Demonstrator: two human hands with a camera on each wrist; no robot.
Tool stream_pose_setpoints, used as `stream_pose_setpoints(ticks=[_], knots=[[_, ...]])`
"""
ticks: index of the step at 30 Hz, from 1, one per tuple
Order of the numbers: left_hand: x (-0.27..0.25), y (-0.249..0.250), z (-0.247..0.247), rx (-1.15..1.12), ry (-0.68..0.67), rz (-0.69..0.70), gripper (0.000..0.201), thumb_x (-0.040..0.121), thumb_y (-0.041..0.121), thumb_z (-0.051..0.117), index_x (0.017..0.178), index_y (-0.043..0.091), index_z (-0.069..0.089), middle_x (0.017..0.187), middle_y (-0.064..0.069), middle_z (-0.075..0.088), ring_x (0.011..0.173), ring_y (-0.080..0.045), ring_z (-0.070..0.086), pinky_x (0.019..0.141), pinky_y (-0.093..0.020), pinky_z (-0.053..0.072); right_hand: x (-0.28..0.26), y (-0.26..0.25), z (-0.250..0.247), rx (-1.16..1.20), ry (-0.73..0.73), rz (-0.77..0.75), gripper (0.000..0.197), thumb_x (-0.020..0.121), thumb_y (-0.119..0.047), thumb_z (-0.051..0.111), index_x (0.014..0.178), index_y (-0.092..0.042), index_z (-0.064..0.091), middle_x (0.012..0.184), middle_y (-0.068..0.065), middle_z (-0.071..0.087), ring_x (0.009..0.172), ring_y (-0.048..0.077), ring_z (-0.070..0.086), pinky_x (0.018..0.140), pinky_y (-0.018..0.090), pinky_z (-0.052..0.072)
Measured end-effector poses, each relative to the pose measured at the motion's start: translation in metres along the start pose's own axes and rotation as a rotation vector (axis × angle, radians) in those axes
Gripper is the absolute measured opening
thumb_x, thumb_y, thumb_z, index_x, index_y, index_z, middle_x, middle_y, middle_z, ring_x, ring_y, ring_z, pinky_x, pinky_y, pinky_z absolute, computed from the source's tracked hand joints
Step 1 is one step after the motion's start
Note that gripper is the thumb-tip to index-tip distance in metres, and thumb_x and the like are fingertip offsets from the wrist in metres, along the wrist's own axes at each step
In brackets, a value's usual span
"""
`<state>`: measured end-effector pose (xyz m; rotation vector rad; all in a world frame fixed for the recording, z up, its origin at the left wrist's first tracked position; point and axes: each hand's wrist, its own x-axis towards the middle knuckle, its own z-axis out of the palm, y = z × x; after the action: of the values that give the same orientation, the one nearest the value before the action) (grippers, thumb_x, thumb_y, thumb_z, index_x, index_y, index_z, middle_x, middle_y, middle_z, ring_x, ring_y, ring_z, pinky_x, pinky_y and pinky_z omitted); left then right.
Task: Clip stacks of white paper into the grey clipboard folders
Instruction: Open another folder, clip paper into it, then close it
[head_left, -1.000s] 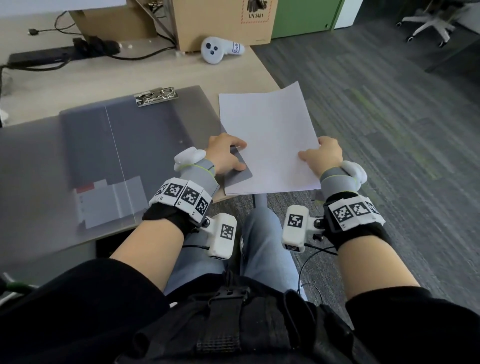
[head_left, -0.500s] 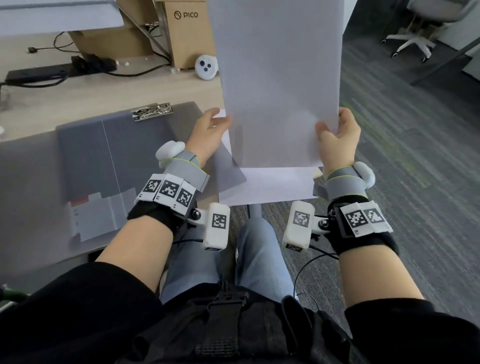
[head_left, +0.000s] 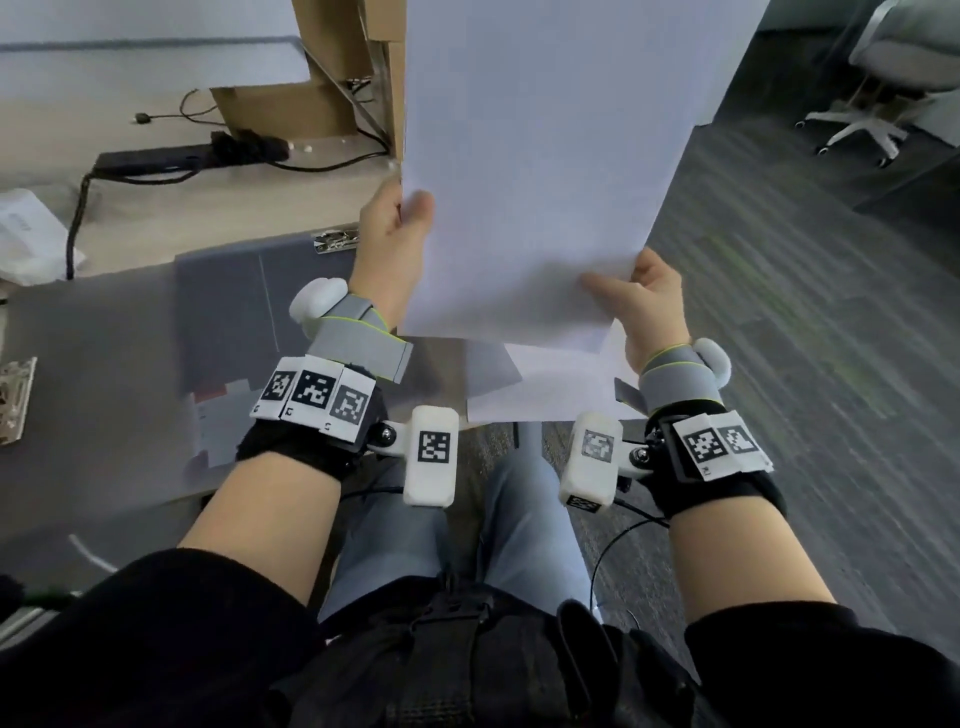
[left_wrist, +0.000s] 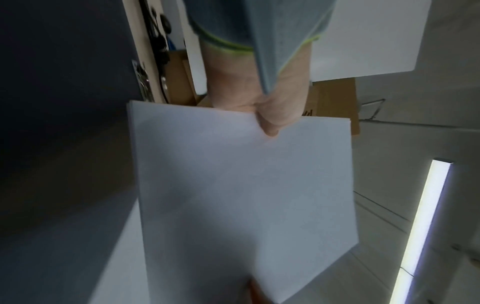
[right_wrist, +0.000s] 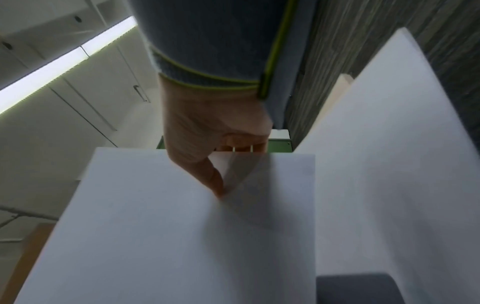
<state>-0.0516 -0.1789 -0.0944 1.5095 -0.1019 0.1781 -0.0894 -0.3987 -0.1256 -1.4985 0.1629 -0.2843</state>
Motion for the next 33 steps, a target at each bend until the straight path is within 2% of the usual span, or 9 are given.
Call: stream_pose_setpoints(ticks=[3, 7, 12, 18, 20, 23, 28, 31, 33], knots=[[-0.016, -0.011, -0.03, 0.015, 0.034, -0.03, 0.028, 0.095, 0.004, 0.038, 0.091, 0.027, 0.055, 0.094, 0.0, 0.061, 0.09, -0.017, 0.053, 0.083, -0.029, 0.046, -0.009, 0.007, 0.026, 0.053, -0.104, 0.108, 0.022, 0.068, 0.004, 0.07, 0.081, -0.014, 0.067, 0.069, -0.008, 0.073, 0.071, 0.017, 0.065, 0.069, 0.026, 0.052], [-0.029, -0.015, -0.058, 0.131, 0.093, -0.071, 0.013, 0.083, 0.017, 0.042, 0.079, 0.026, 0.051, 0.091, -0.008, 0.051, 0.084, -0.016, 0.041, 0.075, -0.032, 0.035, -0.017, 0.006, 0.06, 0.076, -0.141, 0.167, 0.031, 0.057, -0.003, 0.072, 0.087, -0.007, 0.067, 0.063, -0.008, 0.073, 0.06, 0.009, 0.068, 0.06, 0.021, 0.055], [-0.038, -0.002, -0.124, 0.108, 0.233, -0.09, 0.003, 0.081, 0.019, 0.046, 0.08, 0.018, 0.049, 0.089, -0.009, 0.048, 0.083, -0.019, 0.042, 0.073, -0.035, 0.037, -0.03, -0.006, 0.128, 0.024, -0.224, 0.16, 0.012, 0.082, 0.001, 0.066, 0.089, -0.007, 0.06, 0.079, -0.002, 0.066, 0.063, 0.009, 0.064, 0.067, 0.024, 0.055], [-0.065, 0.0, -0.203, 0.178, 0.369, -0.194, 0.021, 0.087, 0.007, 0.047, 0.074, 0.022, 0.056, 0.09, -0.01, 0.056, 0.085, -0.018, 0.048, 0.076, -0.032, 0.039, -0.05, 0.0, 0.209, -0.096, -0.342, 0.181, 0.017, 0.086, 0.003, 0.059, 0.101, -0.005, 0.062, 0.082, 0.001, 0.062, 0.064, 0.01, 0.059, 0.063, 0.024, 0.052], [-0.075, -0.003, -0.225, 0.193, 0.403, -0.226, 0.024, 0.091, 0.002, 0.045, 0.081, 0.016, 0.062, 0.089, -0.008, 0.059, 0.084, -0.018, 0.051, 0.076, -0.029, 0.04, -0.058, 0.005, 0.23, -0.124, -0.367, 0.229, 0.02, 0.086, 0.004, 0.06, 0.105, 0.0, 0.063, 0.078, -0.001, 0.061, 0.066, 0.013, 0.057, 0.067, 0.027, 0.05], [-0.086, -0.007, -0.265, 0.231, 0.513, -0.253, 0.028, 0.091, 0.002, 0.048, 0.115, 0.004, 0.062, 0.095, -0.004, 0.063, 0.078, -0.005, 0.06, 0.067, -0.014, 0.048, -0.071, 0.013, 0.262, -0.193, -0.401, 0.295, 0.031, 0.085, 0.002, 0.06, 0.116, 0.004, 0.06, 0.076, -0.001, 0.06, 0.065, 0.014, 0.055, 0.066, 0.028, 0.049], [-0.1, -0.016, -0.321, 0.323, 0.816, -0.326, 0.028, 0.086, 0.012, 0.056, 0.113, 0.006, 0.065, 0.113, -0.014, 0.068, 0.098, -0.023, 0.062, 0.084, -0.029, 0.05, -0.085, 0.022, 0.296, -0.315, -0.457, 0.366, 0.035, 0.086, -0.003, 0.061, 0.121, 0.002, 0.058, 0.091, 0.007, 0.062, 0.077, 0.021, 0.056, 0.064, 0.026, 0.046], [-0.109, -0.024, -0.342, 0.5, 0.798, -0.46, 0.022, 0.089, 0.028, 0.054, 0.092, 0.011, 0.068, 0.101, -0.013, 0.069, 0.097, -0.032, 0.061, 0.082, -0.033, 0.047, -0.089, 0.029, 0.313, -0.392, -0.487, 0.424, 0.041, 0.088, -0.006, 0.061, 0.127, 0.003, 0.052, 0.115, 0.017, 0.062, 0.09, 0.019, 0.052, 0.071, 0.027, 0.043], [-0.111, -0.027, -0.344, 0.623, 0.744, -0.514, 0.031, 0.09, 0.026, 0.047, 0.094, -0.002, 0.061, 0.1, -0.024, 0.065, 0.096, -0.044, 0.057, 0.079, -0.043, 0.045, -0.088, 0.033, 0.315, -0.44, -0.489, 0.452, 0.045, 0.09, -0.009, 0.059, 0.132, 0.003, 0.045, 0.123, 0.017, 0.058, 0.094, 0.017, 0.047, 0.077, 0.026, 0.038]])
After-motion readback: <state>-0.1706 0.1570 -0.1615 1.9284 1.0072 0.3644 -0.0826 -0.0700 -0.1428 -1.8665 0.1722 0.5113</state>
